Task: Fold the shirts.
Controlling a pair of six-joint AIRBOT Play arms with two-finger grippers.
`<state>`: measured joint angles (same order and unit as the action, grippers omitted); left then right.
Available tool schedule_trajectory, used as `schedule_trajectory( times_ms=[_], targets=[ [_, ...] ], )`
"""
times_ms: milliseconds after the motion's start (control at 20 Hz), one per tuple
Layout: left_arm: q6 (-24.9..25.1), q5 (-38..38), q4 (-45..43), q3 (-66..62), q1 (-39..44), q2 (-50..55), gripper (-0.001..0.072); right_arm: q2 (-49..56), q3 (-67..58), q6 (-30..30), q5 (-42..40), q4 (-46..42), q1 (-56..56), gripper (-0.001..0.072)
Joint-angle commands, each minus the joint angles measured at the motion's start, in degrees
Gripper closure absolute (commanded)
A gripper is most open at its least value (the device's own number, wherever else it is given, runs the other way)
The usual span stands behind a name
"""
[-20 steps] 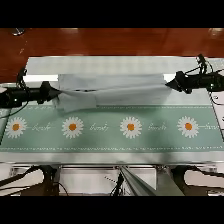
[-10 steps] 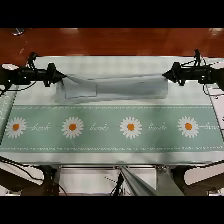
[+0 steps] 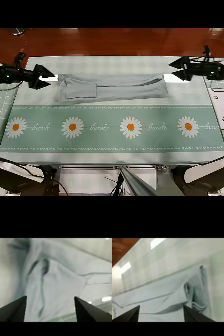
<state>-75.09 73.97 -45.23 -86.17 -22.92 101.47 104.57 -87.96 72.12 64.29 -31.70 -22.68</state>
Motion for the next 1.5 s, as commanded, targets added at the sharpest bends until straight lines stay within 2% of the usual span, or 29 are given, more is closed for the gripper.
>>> schedule_trajectory(
  times_ms=[0, 100, 200, 250, 350, 650, 750, 800, 850, 900, 950, 1000, 1050, 1250, 1450],
  targets=[
    [1.03, -2.43, -7.69, 6.80, -3.89, -8.83, 0.0004, -0.09, -0.63, 4.33, 4.90, -9.55, -5.49, 0.0085],
    [6.03, -12.04, -1.77, 15.78, -2.75, -16.35, 0.0005, 0.79, 0.50, 5.01, 4.72, -13.38, -5.18, 0.0084],
    [11.26, -20.37, 5.97, 24.30, -0.31, -23.23, 0.0004, 3.21, 0.59, 5.09, 5.42, -12.70, -3.76, 0.0084],
    [11.89, -22.91, 8.24, 27.41, 1.16, -25.79, 0.0005, 4.48, 0.59, 5.07, 5.66, -11.26, -2.93, 0.0085],
    [11.87, -24.94, 8.87, 30.36, 4.31, -28.63, 0.0005, 6.36, 0.57, 4.85, 5.27, -10.27, -0.98, 0.0085],
    [11.85, -29.49, 10.62, 30.36, 12.11, -28.52, 0.0005, 9.03, 0.42, 3.58, 4.13, -5.40, 5.38, 0.0085],
    [11.85, -30.32, 10.64, 30.36, 14.05, -28.44, 0.0005, 9.07, 0.42, 3.61, 3.74, -5.42, 7.48, 0.0121],
    [11.85, -30.18, 10.64, 30.36, 14.95, -28.46, 0.0006, 8.98, 0.42, 3.61, 3.96, -5.33, 8.09, 0.0324],
    [11.85, -29.83, 10.64, 30.36, 15.78, -28.46, 0.0008, 8.74, 0.42, 3.34, 4.96, -4.87, 8.22, 0.0648],
    [11.85, -29.44, 10.64, 30.36, 16.52, -28.46, 0.0028, 7.98, 0.42, 2.97, 6.64, -4.76, 8.20, 0.0676],
    [11.85, -28.70, 10.78, 30.36, 17.29, -28.46, 0.0259, 6.67, 0.42, 2.95, 8.68, -4.87, 7.78, 0.0676],
    [11.89, -27.69, 10.78, 30.36, 18.43, -28.46, 0.0612, 4.52, 0.42, 2.34, 11.30, -5.62, 7.48, 0.0677],
    [13.42, -26.88, 10.78, 30.36, 20.24, -28.46, 0.0691, 1.88, 0.42, 2.32, 13.38, -8.31, 7.54, 0.0677],
    [14.51, -27.06, 10.80, 30.34, 29.59, -28.02, 0.0691, -14.64, 3.17, 4.20, 16.72, -25.64, 8.24, 0.0677],
    [11.08, -28.61, 10.80, 30.27, 39.54, -26.47, 0.0691, -36.89, 15.82, 4.42, 16.13, -27.69, 8.02, 0.0677]
  ],
)
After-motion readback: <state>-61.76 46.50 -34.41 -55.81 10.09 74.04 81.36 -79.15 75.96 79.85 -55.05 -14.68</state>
